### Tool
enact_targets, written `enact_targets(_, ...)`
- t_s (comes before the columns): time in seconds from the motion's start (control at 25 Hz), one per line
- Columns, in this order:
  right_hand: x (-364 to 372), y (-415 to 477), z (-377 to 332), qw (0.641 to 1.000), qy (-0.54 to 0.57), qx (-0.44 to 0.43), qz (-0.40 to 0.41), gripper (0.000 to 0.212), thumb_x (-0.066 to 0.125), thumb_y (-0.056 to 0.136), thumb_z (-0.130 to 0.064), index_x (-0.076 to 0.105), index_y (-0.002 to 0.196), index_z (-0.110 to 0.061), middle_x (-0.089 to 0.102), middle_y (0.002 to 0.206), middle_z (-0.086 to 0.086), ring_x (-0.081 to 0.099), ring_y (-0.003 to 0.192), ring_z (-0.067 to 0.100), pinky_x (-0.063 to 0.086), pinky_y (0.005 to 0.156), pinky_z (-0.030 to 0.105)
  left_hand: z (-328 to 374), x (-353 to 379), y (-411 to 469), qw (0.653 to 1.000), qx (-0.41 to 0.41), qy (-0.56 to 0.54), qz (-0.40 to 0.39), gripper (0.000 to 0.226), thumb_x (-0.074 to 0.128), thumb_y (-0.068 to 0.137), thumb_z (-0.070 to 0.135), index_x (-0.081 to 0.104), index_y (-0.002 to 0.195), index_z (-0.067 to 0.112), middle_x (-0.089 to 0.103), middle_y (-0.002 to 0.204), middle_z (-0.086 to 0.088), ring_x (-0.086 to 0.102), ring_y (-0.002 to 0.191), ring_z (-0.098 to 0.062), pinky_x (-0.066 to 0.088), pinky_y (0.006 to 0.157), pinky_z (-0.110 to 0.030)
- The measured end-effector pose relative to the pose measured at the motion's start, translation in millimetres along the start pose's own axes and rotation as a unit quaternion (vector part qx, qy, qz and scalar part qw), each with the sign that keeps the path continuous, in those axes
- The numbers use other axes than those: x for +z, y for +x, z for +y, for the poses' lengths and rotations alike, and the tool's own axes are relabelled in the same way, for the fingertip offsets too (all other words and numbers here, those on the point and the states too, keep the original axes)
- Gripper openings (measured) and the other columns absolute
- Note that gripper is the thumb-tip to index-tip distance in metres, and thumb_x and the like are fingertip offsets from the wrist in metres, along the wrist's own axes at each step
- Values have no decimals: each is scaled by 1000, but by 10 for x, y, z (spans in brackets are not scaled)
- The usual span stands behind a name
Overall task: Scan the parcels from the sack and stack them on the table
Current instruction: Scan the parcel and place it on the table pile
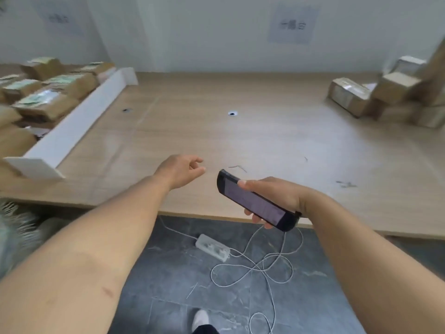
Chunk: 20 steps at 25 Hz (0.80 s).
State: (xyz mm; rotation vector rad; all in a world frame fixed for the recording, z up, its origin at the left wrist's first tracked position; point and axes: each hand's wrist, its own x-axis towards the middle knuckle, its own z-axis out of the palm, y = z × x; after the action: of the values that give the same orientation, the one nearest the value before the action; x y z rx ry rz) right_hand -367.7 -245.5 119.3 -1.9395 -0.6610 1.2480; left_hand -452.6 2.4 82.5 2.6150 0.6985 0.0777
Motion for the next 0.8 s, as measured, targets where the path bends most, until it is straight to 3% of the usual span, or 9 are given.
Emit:
enact_targets(0.16, -403, -125, 301, 997, 40, 13, 66, 56, 53, 94, -58, 63, 113, -7, 73, 96, 13, 67, 84, 29, 55, 85, 55, 528, 326, 496, 997, 68, -6, -46, 37, 59, 89, 42, 61, 122, 26, 62, 98, 12, 59, 97, -12, 45, 91, -29)
enact_targets(0.28, -652, -180, 424, 991, 62, 35, 109, 72, 58, 71, -71, 65, 110, -11, 75, 100, 15, 71, 93, 38, 55, 84, 57, 858, 485, 815, 992, 106, -35, -58, 37, 61, 88, 41, 61, 122, 27, 64, 104, 10, 60, 99, -12, 46, 93, -31)
enact_targets(0.36, -808, -197, 482, 987, 86, 38, 133, 78, 58, 65, -72, 65, 111, -11, 74, 104, 18, 71, 93, 40, 56, 82, 55, 1065, 591, 989, 989, 124, -63, -59, 39, 61, 89, 39, 60, 125, 25, 62, 111, 8, 59, 99, -11, 46, 94, -30)
enact_targets(0.48, -1002, -205, 497, 977, 123, 30, 172, 71, 55, 72, -66, 65, 111, -7, 73, 102, 20, 68, 81, 28, 55, 78, 50, 1350, 735, 1181, 983, 147, -102, -51, 41, 60, 90, 38, 58, 129, 25, 59, 121, 6, 58, 101, -11, 46, 94, -31)
enact_targets(0.8, -1497, -317, 661, 944, 196, 31, 263, 80, 60, 62, -73, 66, 113, -12, 73, 95, 12, 68, 82, 30, 53, 75, 48, 2152, 1016, 1610, 957, 213, -175, -90, 43, 58, 92, 34, 54, 133, 25, 55, 125, 5, 58, 104, -12, 48, 95, -37)
